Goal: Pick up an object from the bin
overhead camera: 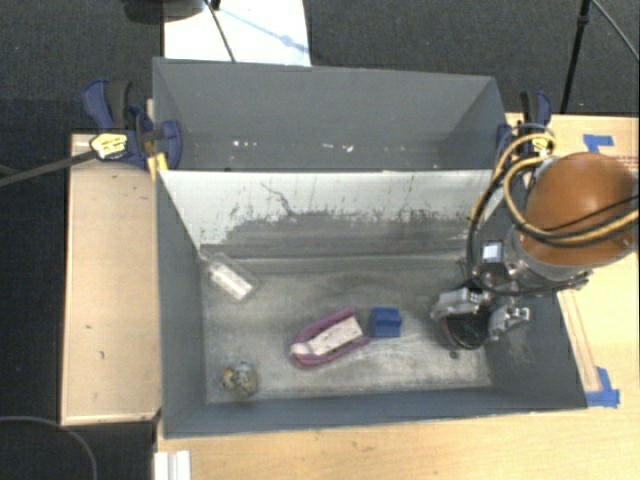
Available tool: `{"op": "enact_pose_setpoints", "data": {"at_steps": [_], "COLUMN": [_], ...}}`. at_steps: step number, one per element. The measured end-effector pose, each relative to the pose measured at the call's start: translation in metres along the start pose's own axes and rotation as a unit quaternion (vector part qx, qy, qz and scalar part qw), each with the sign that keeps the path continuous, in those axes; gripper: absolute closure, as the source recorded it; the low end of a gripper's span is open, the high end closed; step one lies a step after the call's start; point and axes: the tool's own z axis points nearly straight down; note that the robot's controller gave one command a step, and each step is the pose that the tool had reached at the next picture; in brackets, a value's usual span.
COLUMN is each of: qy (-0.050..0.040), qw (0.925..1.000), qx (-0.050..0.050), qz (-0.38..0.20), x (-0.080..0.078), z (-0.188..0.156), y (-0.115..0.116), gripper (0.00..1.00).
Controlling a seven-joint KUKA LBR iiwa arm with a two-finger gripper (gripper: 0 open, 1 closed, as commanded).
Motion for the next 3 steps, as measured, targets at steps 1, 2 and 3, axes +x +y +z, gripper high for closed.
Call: {"op": "enact_pose_setpoints", "data": {"at_steps": [1, 2, 3], "qy": [0.0065, 0.0084, 0.0082], "qw": [1.0000, 0.9999, 0.9999], "qx": [0.003, 0.005, 0.005], "qz": [-0.002, -0.003, -0.002], "x": [-0.005, -0.006, -0.007], "z": [-0.005, -0.017, -0.027], "y": [0.001, 0.001, 0.001], "gripper": [1.00, 1.00, 1.00]}}
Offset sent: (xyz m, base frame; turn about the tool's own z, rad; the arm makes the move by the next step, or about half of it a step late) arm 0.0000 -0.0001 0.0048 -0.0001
